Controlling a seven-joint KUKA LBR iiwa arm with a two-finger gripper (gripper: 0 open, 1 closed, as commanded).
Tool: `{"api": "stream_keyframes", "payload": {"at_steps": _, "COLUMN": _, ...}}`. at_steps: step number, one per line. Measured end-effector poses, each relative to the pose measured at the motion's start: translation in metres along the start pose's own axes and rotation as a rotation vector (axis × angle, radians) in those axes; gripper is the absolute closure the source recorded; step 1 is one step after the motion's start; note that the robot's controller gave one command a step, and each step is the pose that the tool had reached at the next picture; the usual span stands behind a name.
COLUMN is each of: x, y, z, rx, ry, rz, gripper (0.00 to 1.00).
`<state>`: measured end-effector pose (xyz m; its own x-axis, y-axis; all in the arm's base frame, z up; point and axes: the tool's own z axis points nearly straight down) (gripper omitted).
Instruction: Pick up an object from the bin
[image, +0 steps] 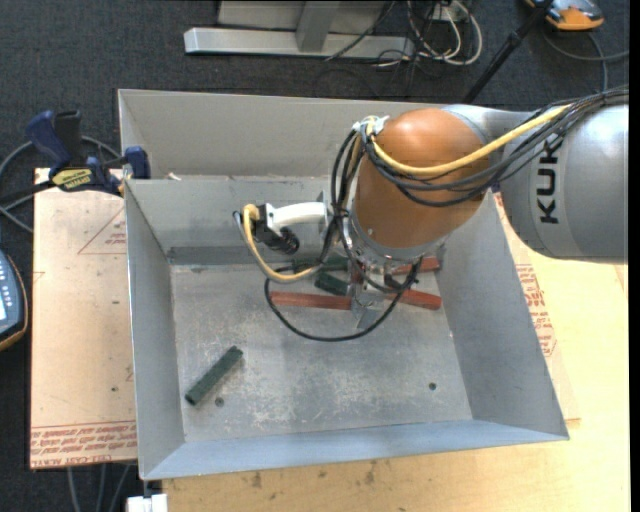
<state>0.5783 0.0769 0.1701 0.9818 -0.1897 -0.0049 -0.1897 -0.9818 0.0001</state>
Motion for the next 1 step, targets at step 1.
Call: {"api": "stream_keyframes", "payload": {"at_steps": 1, "x": 0.0010, "y": -0.0138, "z": -0.0433, "rx": 0.005, "ry": 0.007, "rz": 0.061, "gripper": 1.00}}
